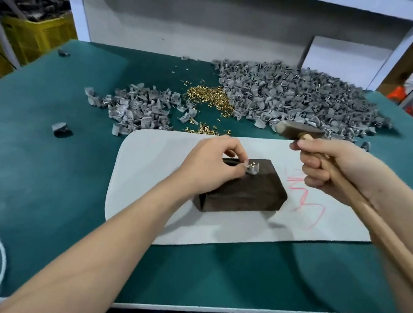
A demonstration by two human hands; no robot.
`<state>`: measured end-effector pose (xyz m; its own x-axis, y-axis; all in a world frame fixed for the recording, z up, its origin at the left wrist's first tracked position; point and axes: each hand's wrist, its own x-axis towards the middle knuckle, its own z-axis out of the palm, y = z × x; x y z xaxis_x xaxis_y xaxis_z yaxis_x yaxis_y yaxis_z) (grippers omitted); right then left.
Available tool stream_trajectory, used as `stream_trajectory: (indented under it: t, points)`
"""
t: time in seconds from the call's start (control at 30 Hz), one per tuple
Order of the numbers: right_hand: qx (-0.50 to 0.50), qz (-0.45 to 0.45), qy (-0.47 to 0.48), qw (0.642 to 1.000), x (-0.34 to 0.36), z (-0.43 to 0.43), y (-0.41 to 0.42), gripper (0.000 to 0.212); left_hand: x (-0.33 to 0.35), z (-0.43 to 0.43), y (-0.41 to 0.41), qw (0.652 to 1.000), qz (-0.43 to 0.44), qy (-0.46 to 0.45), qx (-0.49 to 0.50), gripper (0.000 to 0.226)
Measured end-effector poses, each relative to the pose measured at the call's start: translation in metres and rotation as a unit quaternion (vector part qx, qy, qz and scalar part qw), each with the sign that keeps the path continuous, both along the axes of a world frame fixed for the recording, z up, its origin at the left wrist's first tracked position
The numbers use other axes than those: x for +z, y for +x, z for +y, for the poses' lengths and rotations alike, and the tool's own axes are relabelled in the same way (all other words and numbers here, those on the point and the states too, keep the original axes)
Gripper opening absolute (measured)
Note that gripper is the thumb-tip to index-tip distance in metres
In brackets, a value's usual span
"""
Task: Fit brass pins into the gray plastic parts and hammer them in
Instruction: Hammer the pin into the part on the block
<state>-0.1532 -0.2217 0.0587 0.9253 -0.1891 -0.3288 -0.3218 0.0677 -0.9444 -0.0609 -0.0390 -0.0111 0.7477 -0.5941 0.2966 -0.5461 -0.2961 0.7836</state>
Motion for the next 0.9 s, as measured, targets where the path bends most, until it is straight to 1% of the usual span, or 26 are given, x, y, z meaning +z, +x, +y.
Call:
stream_trajectory:
  t: [0.03, 0.07, 0.1, 0.17, 0.27, 0.4, 0.5, 0.57, 0.63, 0.7, 0.77, 0.83, 0.9]
  points:
    - [0.005, 0.004, -0.001, 1.0, 0.003, 0.005, -0.002, 0.009, 0.0, 0.0, 0.0, 1.0, 0.004, 0.001, 0.001, 0.012]
    - [-0.007, 0.003, -0.024, 1.0, 0.005, 0.01, -0.004, 0.014, 0.0, 0.0, 0.0, 1.0, 0.008, -0.001, 0.002, 0.013]
    - [-0.026, -0.004, -0.067, 0.997, 0.004, 0.016, -0.005, 0.019, 0.0, 0.0, 0.0, 1.0, 0.011, -0.001, 0.002, 0.014]
    - [-0.05, -0.026, -0.162, 0.985, 0.001, 0.028, -0.006, 0.021, 0.0, 0.0, 0.001, 1.0, 0.016, -0.001, 0.002, 0.014]
    - [-0.029, -0.01, -0.263, 0.964, 0.0, 0.039, -0.008, 0.027, 0.001, 0.0, 0.002, 1.0, 0.016, -0.003, -0.001, 0.009]
    - [0.039, 0.005, -0.405, 0.913, 0.012, 0.05, -0.006, 0.036, 0.002, -0.001, 0.004, 1.0, 0.016, -0.002, -0.003, 0.011]
    - [0.051, 0.025, -0.489, 0.871, 0.018, 0.057, 0.002, 0.043, 0.001, -0.001, 0.006, 1.0, 0.025, -0.001, -0.006, 0.01]
    - [0.05, 0.041, -0.545, 0.836, 0.018, 0.06, 0.005, 0.046, 0.001, -0.001, 0.006, 1.0, 0.028, -0.003, -0.008, 0.011]
    - [0.062, 0.058, -0.583, 0.808, 0.017, 0.061, 0.008, 0.046, 0.001, 0.0, 0.006, 1.0, 0.028, -0.002, -0.008, 0.013]
    - [0.053, 0.06, -0.595, 0.799, 0.02, 0.057, 0.008, 0.043, 0.001, -0.001, 0.006, 1.0, 0.031, -0.001, -0.008, 0.014]
    - [0.026, 0.04, -0.613, 0.788, 0.024, 0.054, 0.006, 0.039, 0.0, -0.001, 0.006, 1.0, 0.03, 0.002, -0.005, 0.017]
    - [0.025, 0.041, -0.633, 0.773, 0.02, 0.057, 0.004, 0.039, 0.0, -0.001, 0.007, 1.0, 0.03, 0.006, -0.005, 0.013]
    - [0.031, 0.058, -0.63, 0.774, 0.013, 0.062, 0.002, 0.039, 0.001, 0.0, 0.006, 1.0, 0.027, 0.008, -0.008, 0.006]
